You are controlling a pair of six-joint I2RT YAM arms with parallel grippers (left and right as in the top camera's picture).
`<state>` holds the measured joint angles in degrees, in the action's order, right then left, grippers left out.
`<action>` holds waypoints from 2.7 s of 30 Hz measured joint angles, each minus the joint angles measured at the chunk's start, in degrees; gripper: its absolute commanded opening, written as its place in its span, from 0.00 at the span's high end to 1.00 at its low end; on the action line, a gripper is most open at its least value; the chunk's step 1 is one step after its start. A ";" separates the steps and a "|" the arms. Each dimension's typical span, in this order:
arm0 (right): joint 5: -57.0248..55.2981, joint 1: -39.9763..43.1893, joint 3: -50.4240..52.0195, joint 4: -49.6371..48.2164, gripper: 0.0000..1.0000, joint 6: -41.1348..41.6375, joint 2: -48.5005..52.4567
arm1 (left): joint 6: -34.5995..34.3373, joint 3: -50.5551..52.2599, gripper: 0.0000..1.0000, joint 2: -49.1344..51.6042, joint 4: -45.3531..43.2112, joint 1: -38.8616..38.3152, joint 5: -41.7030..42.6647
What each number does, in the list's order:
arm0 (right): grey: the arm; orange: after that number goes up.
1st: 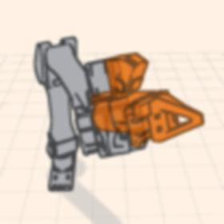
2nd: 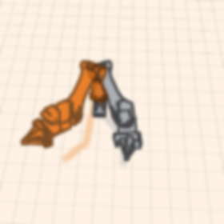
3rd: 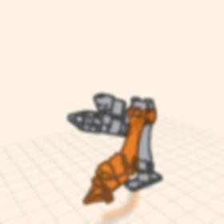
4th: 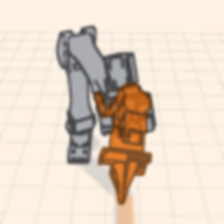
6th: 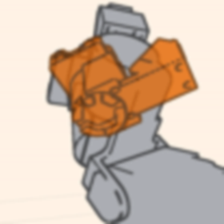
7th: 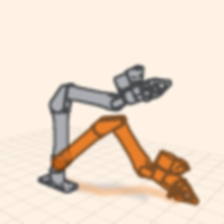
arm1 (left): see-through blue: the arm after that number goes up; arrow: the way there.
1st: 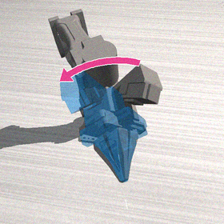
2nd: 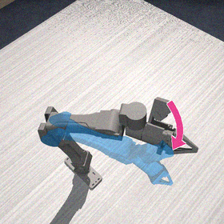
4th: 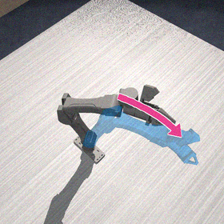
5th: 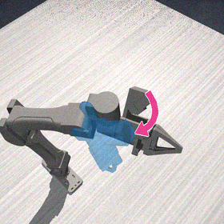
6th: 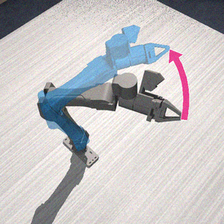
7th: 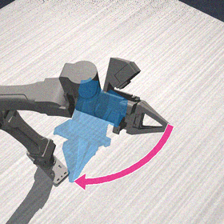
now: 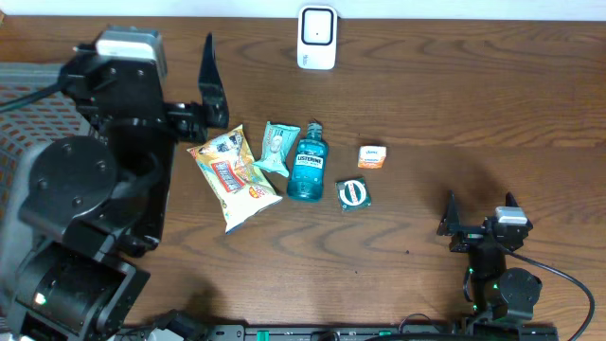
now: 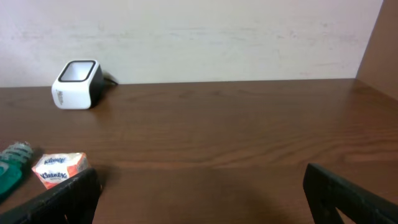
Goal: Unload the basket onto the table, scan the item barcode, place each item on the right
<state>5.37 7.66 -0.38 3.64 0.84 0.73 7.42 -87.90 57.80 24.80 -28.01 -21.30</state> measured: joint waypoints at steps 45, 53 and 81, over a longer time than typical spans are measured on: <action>54.21 -0.02 -0.07 -5.09 0.01 47.54 0.00 | -1.62 2.40 0.02 -57.55 2.32 15.02 13.90; 42.93 -0.04 -11.43 15.85 0.01 36.81 6.69 | -1.62 2.84 0.02 -57.55 2.16 15.91 13.90; -7.08 -30.42 -70.90 39.74 0.01 0.79 92.35 | -1.64 11.28 0.02 -57.53 -1.42 15.91 -1.38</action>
<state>-1.72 -22.76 -71.29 43.38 1.63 93.08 5.78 -76.62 0.27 23.38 -12.10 -22.68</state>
